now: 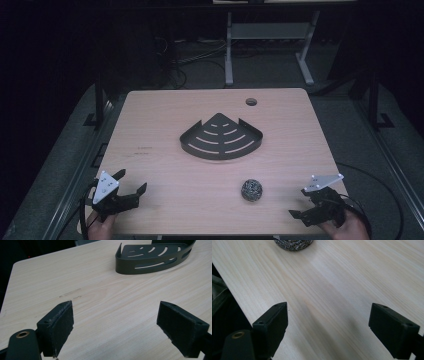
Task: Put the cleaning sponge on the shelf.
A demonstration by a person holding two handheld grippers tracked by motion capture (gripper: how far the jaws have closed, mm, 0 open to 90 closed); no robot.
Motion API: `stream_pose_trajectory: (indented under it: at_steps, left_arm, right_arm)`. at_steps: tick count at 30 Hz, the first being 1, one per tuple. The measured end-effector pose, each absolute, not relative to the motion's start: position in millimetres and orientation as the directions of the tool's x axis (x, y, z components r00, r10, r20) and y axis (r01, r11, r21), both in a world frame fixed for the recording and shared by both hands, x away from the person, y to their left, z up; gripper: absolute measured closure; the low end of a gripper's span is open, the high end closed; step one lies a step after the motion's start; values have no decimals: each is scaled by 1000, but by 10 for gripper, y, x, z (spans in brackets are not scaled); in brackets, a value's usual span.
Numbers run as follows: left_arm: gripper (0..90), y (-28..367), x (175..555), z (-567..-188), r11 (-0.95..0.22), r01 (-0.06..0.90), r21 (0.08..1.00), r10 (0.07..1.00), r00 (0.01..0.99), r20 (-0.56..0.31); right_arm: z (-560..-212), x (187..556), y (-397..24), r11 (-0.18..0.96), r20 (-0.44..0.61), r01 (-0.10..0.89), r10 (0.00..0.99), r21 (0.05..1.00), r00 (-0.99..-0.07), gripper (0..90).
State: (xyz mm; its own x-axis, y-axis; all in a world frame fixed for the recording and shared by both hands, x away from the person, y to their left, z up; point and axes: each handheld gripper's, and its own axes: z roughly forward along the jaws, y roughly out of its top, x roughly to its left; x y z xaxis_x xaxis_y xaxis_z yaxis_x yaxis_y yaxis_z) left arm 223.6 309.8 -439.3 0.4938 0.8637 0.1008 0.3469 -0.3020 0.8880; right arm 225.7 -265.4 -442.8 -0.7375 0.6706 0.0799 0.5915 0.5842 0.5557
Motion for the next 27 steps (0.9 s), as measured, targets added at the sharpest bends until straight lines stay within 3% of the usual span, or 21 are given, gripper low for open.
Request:
stream_pose_trajectory:
  at_steps: [27]
  left_arm:
    - [133, 3103, 2230, -4398, -297, 348, 889, 862, 498, 93]
  right_arm:
    - [-4297, 2490, -2015, 710, 49, 492, 545, 505, -837, 153]
